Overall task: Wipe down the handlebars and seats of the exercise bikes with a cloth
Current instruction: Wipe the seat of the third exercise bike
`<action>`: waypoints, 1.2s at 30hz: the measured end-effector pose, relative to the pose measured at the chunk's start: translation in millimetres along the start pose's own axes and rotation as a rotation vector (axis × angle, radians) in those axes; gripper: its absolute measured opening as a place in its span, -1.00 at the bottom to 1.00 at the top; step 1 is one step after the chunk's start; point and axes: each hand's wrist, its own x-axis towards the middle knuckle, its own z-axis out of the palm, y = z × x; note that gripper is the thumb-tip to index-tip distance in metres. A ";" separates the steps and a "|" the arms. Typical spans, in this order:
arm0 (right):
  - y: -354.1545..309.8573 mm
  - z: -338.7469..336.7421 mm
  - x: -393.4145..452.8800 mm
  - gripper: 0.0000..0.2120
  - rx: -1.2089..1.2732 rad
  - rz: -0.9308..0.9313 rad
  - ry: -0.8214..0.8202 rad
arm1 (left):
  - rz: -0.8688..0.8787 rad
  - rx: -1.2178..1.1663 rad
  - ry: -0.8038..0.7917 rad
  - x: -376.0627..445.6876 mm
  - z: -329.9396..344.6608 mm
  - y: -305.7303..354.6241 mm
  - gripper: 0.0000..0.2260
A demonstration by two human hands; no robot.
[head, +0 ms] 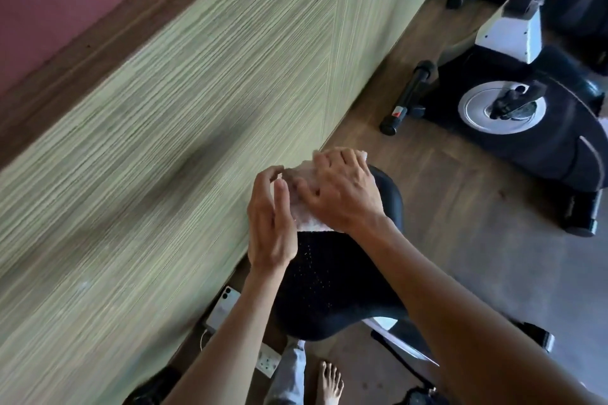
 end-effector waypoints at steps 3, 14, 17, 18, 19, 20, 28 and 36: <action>6.9 1.8 -34.2 -0.22 -0.008 -0.235 -0.030 | 0.029 -0.011 0.025 -0.7 -2.4 -4.9 -0.41; 50.7 -8.8 -28.2 -0.41 0.093 0.208 -0.015 | 0.094 0.035 -0.034 -0.5 0.6 -8.7 -0.30; 17.5 -5.3 1.3 -0.51 -0.006 0.041 -0.016 | 0.073 0.068 -0.038 -0.1 0.8 -8.1 -0.29; 9.2 -1.6 0.6 -0.53 -0.019 -0.041 -0.001 | 0.059 0.078 -0.041 0.3 0.7 -6.9 -0.31; 4.4 3.2 -6.3 -0.54 -0.010 -0.116 0.028 | 0.044 0.087 -0.049 1.0 0.3 -5.8 -0.32; 4.1 7.8 -19.1 -0.52 0.017 -0.169 0.061 | 0.035 0.099 -0.067 1.7 0.3 -5.2 -0.33; 39.4 10.1 -82.5 -0.28 0.061 0.165 0.084 | 0.074 0.159 -0.147 -1.9 -1.1 -5.0 -0.28; 7.5 11.1 -23.2 -0.52 -0.008 -0.078 0.105 | 0.068 0.137 -0.097 -1.7 -1.0 -8.0 -0.27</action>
